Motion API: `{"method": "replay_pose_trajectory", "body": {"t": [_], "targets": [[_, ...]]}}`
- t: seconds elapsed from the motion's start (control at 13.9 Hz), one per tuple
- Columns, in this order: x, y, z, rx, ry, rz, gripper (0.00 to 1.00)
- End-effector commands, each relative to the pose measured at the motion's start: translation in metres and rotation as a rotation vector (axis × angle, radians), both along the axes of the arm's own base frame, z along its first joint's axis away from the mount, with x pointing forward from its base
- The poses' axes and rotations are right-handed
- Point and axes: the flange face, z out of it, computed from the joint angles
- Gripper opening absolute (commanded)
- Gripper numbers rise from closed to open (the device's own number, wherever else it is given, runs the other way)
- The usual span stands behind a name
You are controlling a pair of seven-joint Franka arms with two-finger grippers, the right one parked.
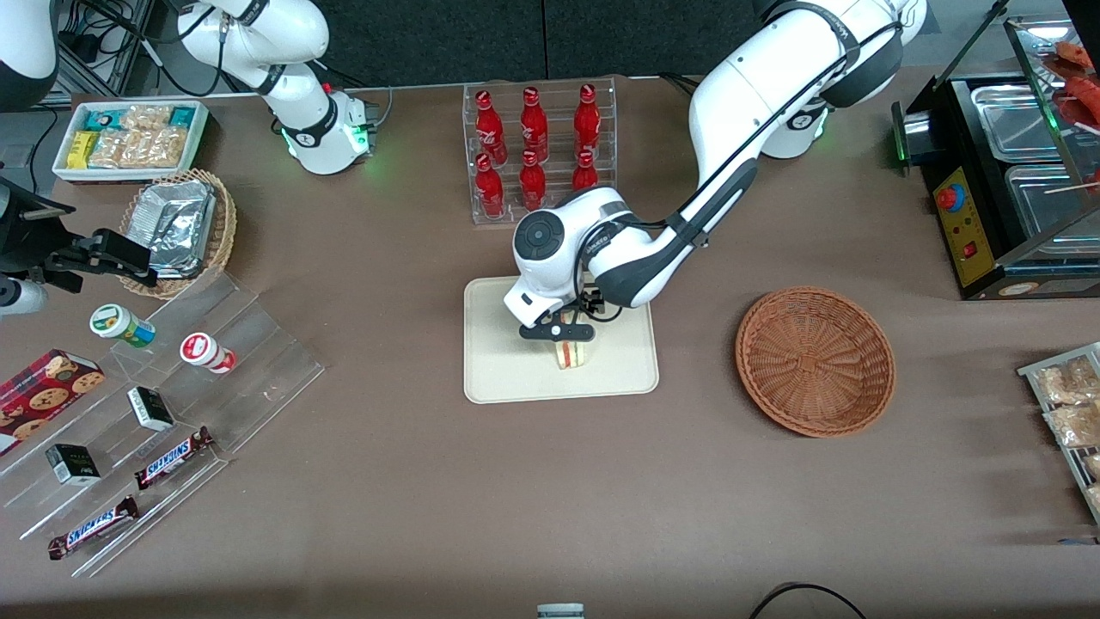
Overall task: Place sandwich from basket to tray
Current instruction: 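Lower the sandwich upright onto the tray's centre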
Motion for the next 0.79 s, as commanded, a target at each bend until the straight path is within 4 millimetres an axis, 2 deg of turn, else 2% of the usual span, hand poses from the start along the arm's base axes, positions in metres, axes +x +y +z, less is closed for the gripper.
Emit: {"method": "replay_pose_trajectory", "body": {"t": [0.0, 0.14, 0.43, 0.58, 0.72], "targets": [[0.006, -0.008, 0.010, 0.020, -0.018, 0.015, 1.00], [0.007, -0.014, 0.024, 0.027, -0.028, 0.013, 1.00], [0.018, -0.004, 0.053, 0.048, -0.040, 0.080, 1.00], [0.036, 0.013, 0.081, 0.030, -0.069, 0.119, 1.00], [0.058, 0.044, 0.110, 0.012, -0.047, 0.186, 1.00]]}}
